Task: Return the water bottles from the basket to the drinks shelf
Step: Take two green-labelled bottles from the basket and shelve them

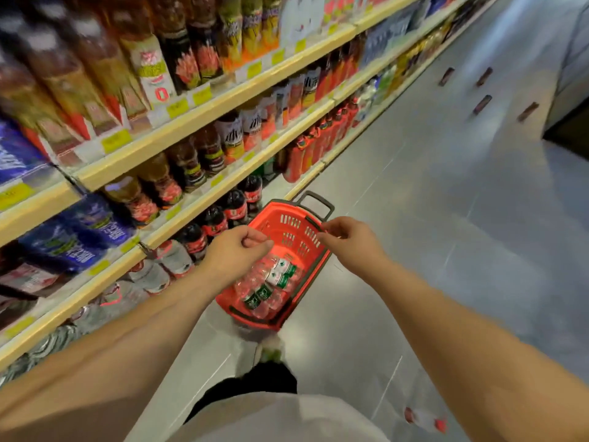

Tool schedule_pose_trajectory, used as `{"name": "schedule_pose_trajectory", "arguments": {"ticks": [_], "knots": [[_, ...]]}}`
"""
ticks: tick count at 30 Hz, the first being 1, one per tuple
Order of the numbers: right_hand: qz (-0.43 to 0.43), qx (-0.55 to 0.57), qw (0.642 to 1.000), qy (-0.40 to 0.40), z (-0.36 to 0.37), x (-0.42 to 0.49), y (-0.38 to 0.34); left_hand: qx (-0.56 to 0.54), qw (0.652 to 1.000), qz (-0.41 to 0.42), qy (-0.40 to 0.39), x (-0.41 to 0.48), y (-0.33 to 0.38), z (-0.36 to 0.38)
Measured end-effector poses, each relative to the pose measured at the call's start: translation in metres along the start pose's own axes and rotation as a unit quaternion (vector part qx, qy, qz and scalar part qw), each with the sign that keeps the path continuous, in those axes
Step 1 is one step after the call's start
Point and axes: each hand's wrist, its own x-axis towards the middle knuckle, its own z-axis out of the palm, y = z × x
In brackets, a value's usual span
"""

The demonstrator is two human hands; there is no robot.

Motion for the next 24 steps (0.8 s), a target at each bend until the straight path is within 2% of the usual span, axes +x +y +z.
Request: {"name": "schedule_pose_trajectory", "arguments": {"ticks": [4,8,12,14,19,24], "knots": [[0.007,-0.007,0.999,-0.038,-0.016,0.066,-0.009,0.001,0.999,-0.023,-0.027,0.058,0.023,0.000],[-0.004,-0.018,0.996,-0.082,-0.026,0.133,-0.010,-0.004,0.998,-0.065,-0.010,0.105,0.037,0.000],[-0.038,-0.059,0.984,-0.165,-0.018,0.210,-0.005,-0.060,0.987,-0.138,0.056,0.145,0.036,0.012],[-0.054,-0.066,0.973,-0.215,-0.009,0.250,-0.001,-0.030,0.983,-0.146,0.104,0.161,0.033,0.024],[-0.092,-0.071,0.932,-0.343,0.013,0.330,0.007,-0.104,0.937,-0.245,0.224,0.188,0.019,0.066],[-0.119,-0.120,0.903,-0.395,0.043,0.371,0.030,-0.166,0.890,-0.317,0.284,0.190,-0.007,0.111]]}}
